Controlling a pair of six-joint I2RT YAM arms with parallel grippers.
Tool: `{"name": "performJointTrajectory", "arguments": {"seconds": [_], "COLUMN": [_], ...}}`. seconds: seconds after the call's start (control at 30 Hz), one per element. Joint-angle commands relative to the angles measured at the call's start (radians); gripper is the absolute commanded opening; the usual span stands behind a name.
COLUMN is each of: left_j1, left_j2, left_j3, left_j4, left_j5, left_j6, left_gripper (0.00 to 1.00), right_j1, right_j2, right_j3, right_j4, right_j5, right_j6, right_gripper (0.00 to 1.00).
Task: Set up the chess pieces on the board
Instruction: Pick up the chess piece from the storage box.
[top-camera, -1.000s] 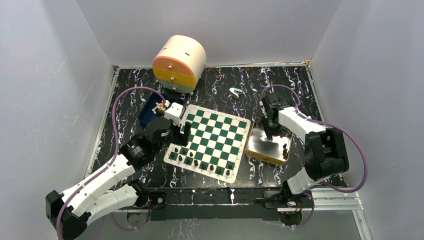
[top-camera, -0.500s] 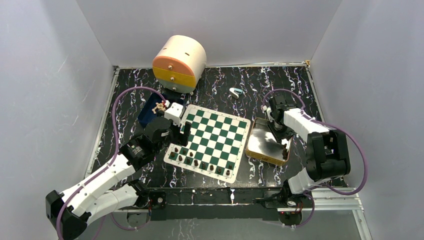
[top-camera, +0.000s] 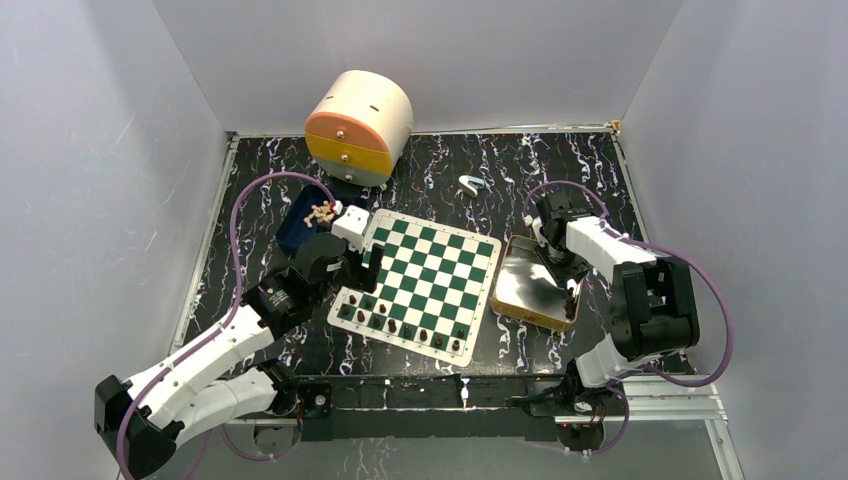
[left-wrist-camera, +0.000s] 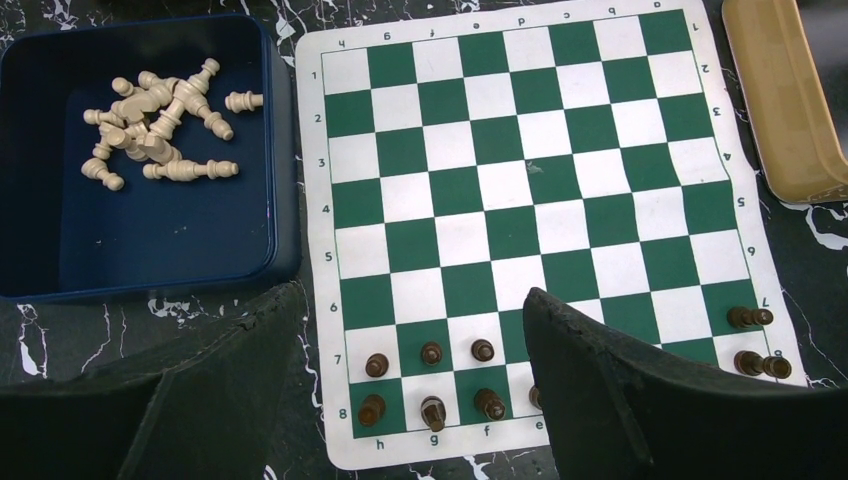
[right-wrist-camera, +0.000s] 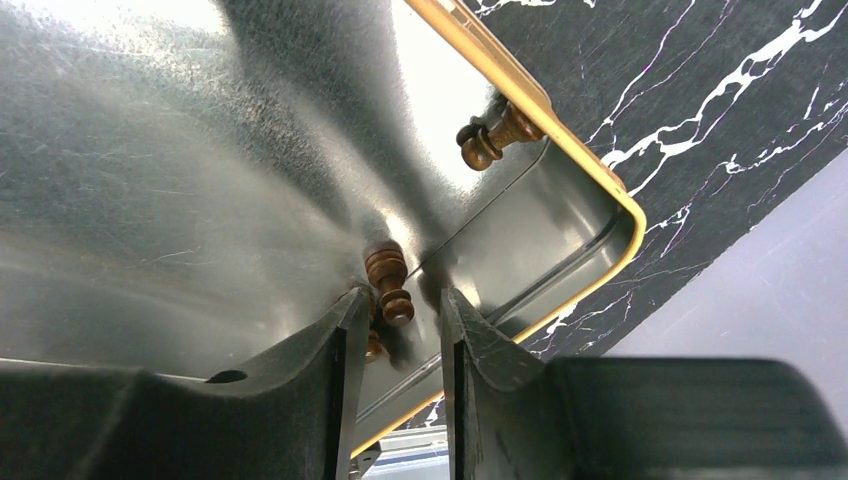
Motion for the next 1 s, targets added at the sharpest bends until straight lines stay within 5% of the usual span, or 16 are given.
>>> {"name": "performJointTrajectory", "arguments": {"seconds": [0.0, 0.53, 0.97], "left_j1": [-0.006, -0.007, -0.007], "left_j2": [-0.009, -0.011, -0.021], "left_j3": [-0.001, -0.001, -0.003], "left_j4": [0.001, 0.000, 0.001], "left_j5": [-0.017, -0.018, -0.024], "left_j6": [0.011, 0.011, 0.011], "left_gripper": [0.79, 0.78, 0.78], "right_j1": [-0.006, -0.006, -0.005], "right_j2": [0.005, 0.023, 0.022], "right_j3": [-0.006, -0.016, -0.013], "right_j4": [0.000, -0.006, -0.017], "right_j5": [0.029, 0.013, -0.008], "right_j6": [-0.023, -0.037, -0.042], "right_gripper": [0.39, 0.37, 0.24]}}
